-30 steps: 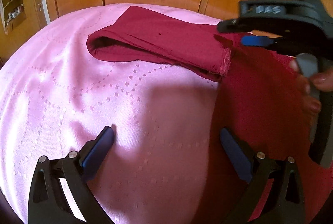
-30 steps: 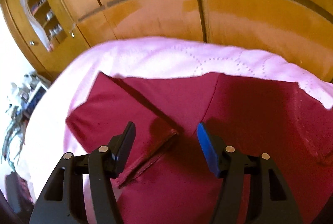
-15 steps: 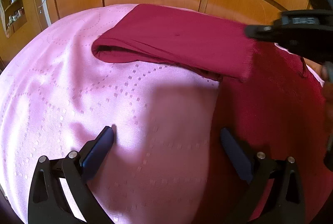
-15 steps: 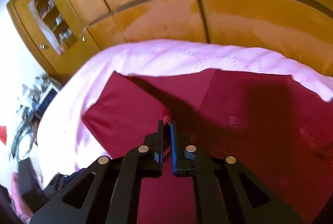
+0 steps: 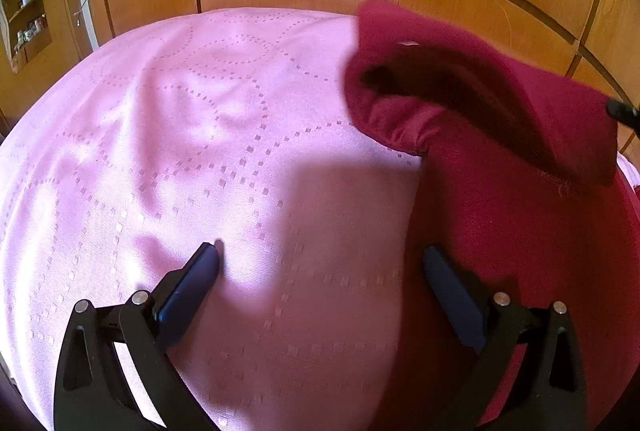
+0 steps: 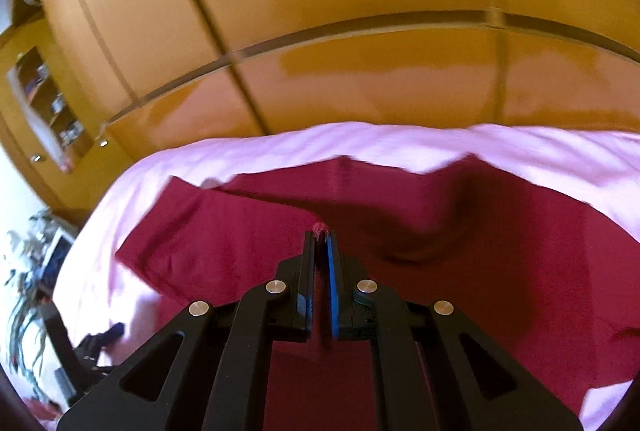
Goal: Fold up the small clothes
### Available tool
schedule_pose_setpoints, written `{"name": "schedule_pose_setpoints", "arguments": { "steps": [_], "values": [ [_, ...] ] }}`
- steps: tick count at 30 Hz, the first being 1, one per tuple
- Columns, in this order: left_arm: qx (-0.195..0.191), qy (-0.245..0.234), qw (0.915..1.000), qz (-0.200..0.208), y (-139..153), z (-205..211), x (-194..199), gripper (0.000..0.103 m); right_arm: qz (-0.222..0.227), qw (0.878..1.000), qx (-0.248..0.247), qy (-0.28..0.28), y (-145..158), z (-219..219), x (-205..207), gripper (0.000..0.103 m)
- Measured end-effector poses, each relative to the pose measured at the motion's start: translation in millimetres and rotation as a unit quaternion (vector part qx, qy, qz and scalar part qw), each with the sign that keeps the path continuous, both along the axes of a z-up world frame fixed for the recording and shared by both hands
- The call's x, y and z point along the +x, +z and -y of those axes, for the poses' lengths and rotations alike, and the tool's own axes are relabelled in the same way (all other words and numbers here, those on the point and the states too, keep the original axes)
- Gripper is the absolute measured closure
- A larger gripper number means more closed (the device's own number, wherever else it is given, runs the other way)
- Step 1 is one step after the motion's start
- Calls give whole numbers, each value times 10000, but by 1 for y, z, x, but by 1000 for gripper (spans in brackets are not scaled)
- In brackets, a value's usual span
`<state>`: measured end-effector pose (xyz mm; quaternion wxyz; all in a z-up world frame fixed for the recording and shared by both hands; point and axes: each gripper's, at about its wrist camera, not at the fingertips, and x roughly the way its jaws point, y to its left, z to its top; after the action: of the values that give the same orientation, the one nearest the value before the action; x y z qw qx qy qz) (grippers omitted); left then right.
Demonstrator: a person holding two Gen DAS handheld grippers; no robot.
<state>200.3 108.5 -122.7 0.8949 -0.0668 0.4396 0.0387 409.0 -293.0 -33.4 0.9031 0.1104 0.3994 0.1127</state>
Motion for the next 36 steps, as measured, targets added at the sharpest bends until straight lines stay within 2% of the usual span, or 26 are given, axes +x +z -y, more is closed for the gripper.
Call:
{"name": "schedule_pose_setpoints", "arguments": {
  "steps": [5,8,9,10,11,12,13,17,20,22,23,24,25,26,27,32,36],
  "values": [
    [14,-3,10000,-35,0,0,1,2,-116,9985,-149,-508,-14,47,1,98],
    [81,-75,9996,-245,5,3,8,2,-276,9970,-143,-706,-27,61,7,98],
    [56,-126,9995,-297,8,3,14,2,-322,9967,76,-748,-34,68,7,98],
    [-5,-192,9994,-304,13,3,17,2,-315,9962,252,-775,-37,72,1,90],
    [-89,-242,9994,-228,19,3,19,2,-331,9945,448,-885,-41,78,-4,69],
    [-118,-239,9996,-136,25,2,26,2,-348,9929,563,-984,-43,82,-10,59],
    [-115,-219,9997,-38,31,1,28,2,-329,9901,773,-1129,-47,89,-19,56],
    [18,-114,9999,102,44,3,52,2,-437,9838,1219,-1238,-57,98,-42,56],
    [82,-85,9999,-26,39,11,74,2,-507,9764,1730,-1189,-65,99,-45,56],
    [361,19,9990,-259,29,22,89,2,-501,9728,1930,-1181,-69,94,-43,56],
    [385,48,9988,-293,26,24,93,2,-498,9717,2008,-1137,-71,90,-40,58],
    [318,76,9990,-289,22,27,100,2,-535,9728,1983,-1072,-73,82,-35,64],
    [250,90,9992,-283,20,27,101,2,-588,9766,1801,-1021,-73,75,-31,90],
    [191,95,9993,-305,17,29,102,2,-670,9816,1519,-945,-73,67,-27,99],
    [182,121,9991,-359,15,30,102,2,-701,9868,1151,-899,-70,59,-23,99],
    [34,184,9993,-327,9,24,109,2,-174,9911,378,-1267,-40,65,-20,99],
    [108,182,9993,-305,6,29,106,2,-388,9902,324,-1301,-56,75,-10,99]
  ]
}}
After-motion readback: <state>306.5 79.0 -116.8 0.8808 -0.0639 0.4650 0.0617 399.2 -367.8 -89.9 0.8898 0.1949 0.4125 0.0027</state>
